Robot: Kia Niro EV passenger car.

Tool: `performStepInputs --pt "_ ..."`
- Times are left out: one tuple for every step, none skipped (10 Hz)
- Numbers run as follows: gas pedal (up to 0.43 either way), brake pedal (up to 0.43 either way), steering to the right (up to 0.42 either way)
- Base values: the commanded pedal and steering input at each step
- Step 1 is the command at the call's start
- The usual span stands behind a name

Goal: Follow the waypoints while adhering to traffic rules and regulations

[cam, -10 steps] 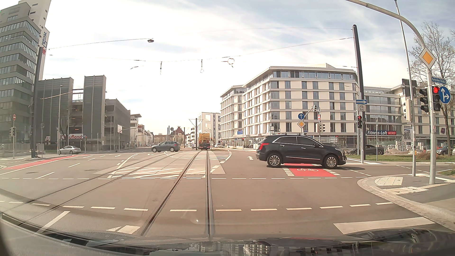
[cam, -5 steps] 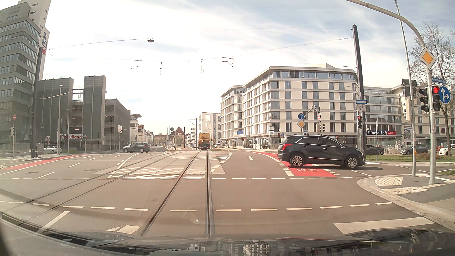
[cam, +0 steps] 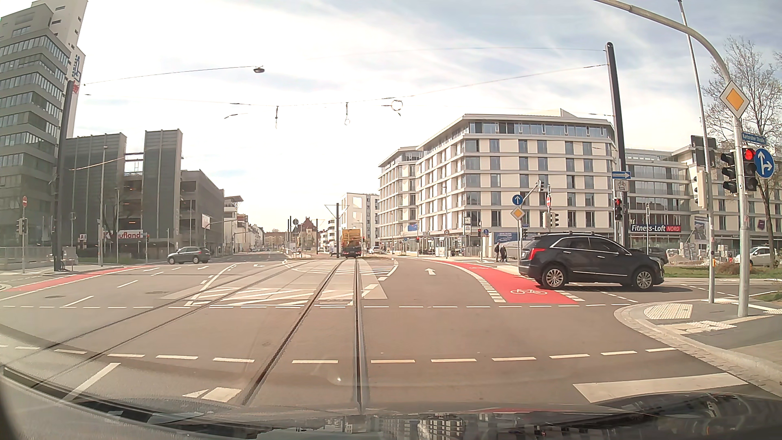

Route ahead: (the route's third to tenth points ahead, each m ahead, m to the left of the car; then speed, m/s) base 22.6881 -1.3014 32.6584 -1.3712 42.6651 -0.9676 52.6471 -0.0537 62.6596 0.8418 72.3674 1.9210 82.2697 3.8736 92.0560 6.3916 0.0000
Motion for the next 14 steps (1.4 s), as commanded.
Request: performStepInputs --pt "0.000 0.201 0.061" --pt "0.000 0.201 0.061" --pt "0.000 0.201 0.061" --pt "0.000 0.201 0.061" --pt "0.000 0.201 0.061" --pt "0.000 0.201 0.061" --pt "0.000 0.201 0.061" --pt "0.000 0.201 0.061" --pt "0.000 0.201 0.061" --pt "0.000 0.201 0.061" --pt "0.000 0.201 0.061" --pt "0.000 0.201 0.061" --pt "0.000 0.201 0.061" --pt "0.000 0.201 0.061"
